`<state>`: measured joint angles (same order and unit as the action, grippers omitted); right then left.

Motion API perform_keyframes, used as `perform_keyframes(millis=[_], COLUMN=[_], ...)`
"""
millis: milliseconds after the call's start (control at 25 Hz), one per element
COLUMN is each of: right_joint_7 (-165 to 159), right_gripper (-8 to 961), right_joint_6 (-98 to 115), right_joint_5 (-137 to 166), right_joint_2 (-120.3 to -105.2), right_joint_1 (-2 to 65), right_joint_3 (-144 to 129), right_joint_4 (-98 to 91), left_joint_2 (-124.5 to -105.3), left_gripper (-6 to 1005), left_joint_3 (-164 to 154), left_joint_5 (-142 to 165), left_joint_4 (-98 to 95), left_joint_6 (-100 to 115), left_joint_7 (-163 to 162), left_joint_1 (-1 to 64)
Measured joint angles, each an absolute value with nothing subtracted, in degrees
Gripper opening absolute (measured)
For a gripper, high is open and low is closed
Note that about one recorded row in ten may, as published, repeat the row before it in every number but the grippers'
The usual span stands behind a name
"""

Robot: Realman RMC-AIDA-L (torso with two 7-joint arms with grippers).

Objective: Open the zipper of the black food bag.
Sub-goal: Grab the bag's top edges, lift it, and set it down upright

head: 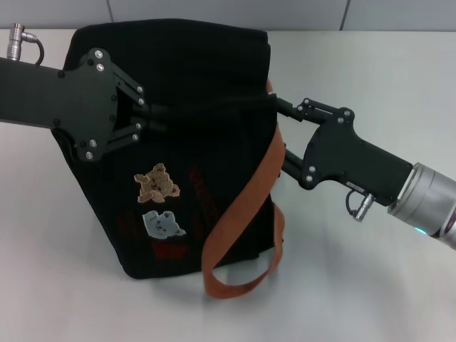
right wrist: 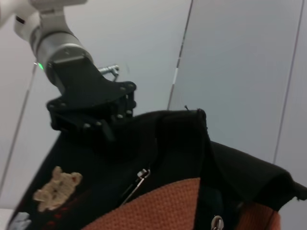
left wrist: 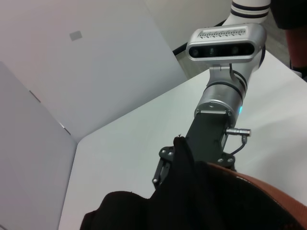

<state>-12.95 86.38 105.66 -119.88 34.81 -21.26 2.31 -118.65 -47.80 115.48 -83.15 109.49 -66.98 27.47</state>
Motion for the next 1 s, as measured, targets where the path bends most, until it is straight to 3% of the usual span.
perform_keyframes(millis=[1000], right_joint_7=[12.5], right_gripper=[390], right_joint_6=[81.9], right_joint_5=[105.6], right_joint_2=[-119.88], right_joint_1=[32.8], right_joint_3=[-14.2], right_joint_4=[12.9], left_joint_2=[-118.56], left_gripper=[71], left_joint_3=[-47.7], left_joint_5=[115.5], left_joint_4=[-82.3], left_joint_6=[109.5], left_joint_7=[-66.5], left_joint_1=[27.6])
